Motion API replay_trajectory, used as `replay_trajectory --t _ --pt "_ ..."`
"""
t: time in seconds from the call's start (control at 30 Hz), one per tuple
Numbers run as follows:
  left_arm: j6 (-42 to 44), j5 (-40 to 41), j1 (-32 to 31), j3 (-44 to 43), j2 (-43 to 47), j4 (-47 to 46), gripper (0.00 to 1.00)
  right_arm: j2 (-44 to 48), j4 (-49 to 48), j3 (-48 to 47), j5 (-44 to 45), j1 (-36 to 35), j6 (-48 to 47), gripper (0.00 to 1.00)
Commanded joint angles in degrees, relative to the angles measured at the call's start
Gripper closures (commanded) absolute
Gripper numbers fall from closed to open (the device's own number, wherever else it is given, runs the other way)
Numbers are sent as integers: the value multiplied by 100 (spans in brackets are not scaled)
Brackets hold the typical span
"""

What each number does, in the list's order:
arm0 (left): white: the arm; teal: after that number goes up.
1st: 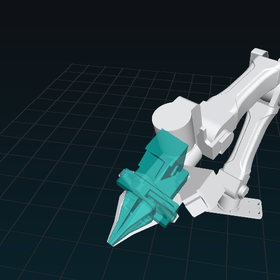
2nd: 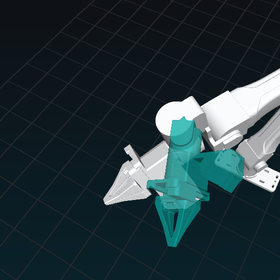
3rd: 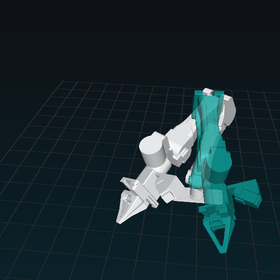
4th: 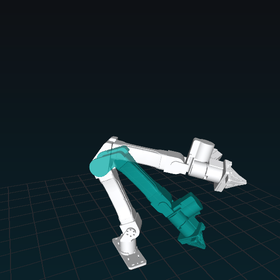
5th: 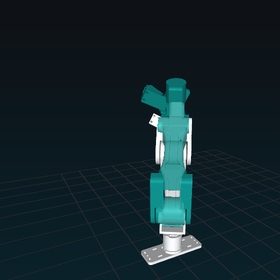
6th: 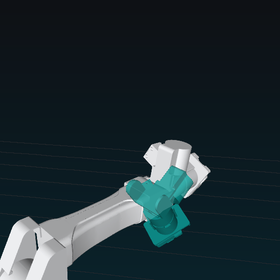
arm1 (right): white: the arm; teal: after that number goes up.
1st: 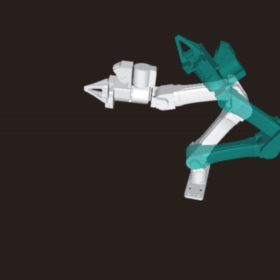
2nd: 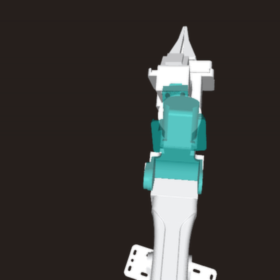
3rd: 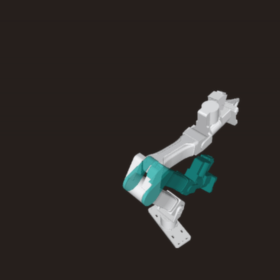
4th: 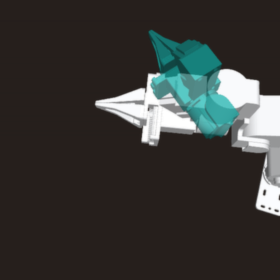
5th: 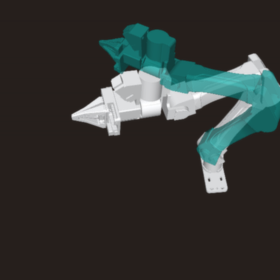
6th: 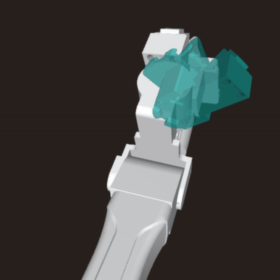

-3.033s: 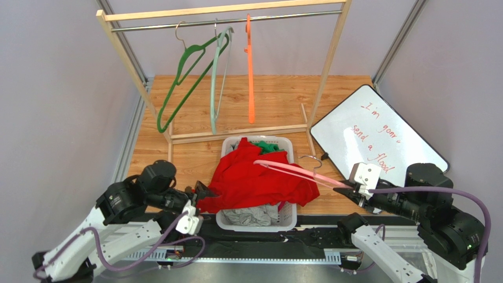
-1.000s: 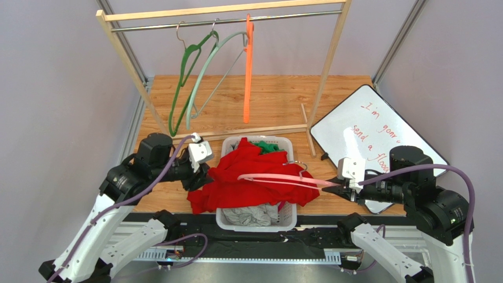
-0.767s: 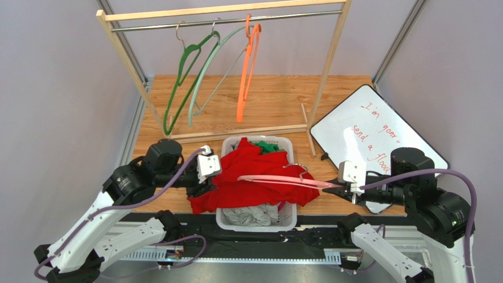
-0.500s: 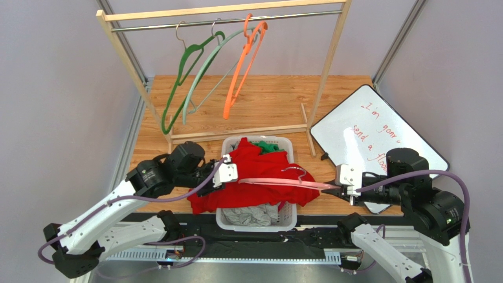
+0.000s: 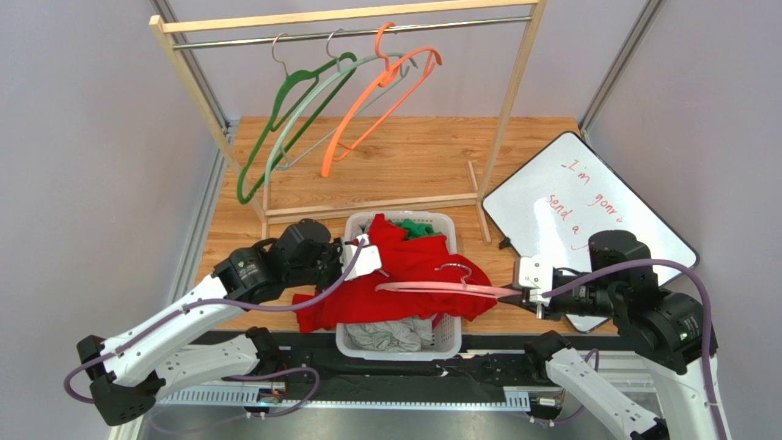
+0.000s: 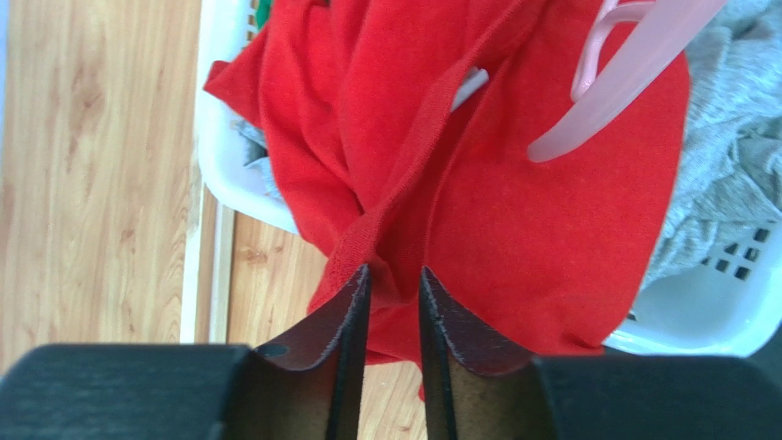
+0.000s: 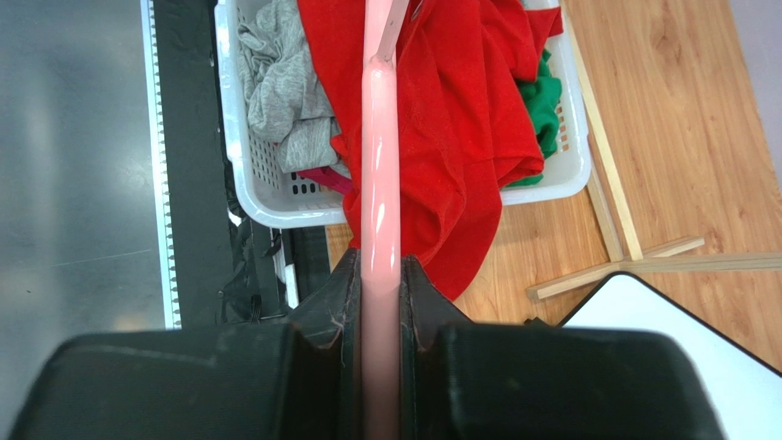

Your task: Place the t-shirt on the hanger

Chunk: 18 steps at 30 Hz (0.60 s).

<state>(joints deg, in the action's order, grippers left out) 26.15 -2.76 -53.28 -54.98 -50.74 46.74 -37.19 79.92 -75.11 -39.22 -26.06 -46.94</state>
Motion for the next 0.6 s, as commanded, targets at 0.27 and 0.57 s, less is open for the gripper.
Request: replay_trajectory --t 0.27,0.57 --pt "-215 433 -16 102 -102 -429 84 133 -336 155 46 5 378 100" --pt "-295 356 -16 -91 3 -254 100 133 -1329 233 -59 14 1230 100"
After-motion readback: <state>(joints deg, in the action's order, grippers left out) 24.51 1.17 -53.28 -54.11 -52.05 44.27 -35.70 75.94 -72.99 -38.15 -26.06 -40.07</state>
